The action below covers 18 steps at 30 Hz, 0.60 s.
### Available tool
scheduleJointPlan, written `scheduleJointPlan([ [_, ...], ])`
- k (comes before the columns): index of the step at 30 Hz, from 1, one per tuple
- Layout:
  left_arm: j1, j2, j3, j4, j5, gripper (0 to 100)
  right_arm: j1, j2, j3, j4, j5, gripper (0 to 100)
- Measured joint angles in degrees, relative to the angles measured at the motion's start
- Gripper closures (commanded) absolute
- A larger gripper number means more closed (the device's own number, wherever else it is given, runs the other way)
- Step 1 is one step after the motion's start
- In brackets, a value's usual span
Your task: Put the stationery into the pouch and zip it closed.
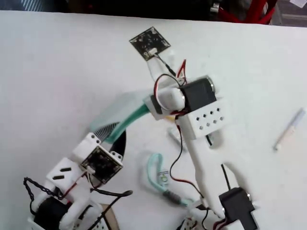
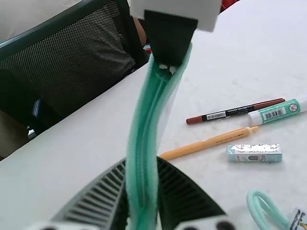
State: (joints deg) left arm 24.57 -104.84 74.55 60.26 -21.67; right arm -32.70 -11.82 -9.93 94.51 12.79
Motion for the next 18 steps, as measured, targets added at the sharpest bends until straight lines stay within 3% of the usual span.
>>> scheduleJointPlan([
  [10, -0.18, 0.00, 0.00, 0.09, 0.09, 98, -8.62, -0.53, 0.18, 0.35, -3.69, 76.8],
  [18, -0.62, 0.00, 0.00, 0.09, 0.09, 98, -10.81, -1.41, 0.35, 0.35, -4.13, 76.8],
])
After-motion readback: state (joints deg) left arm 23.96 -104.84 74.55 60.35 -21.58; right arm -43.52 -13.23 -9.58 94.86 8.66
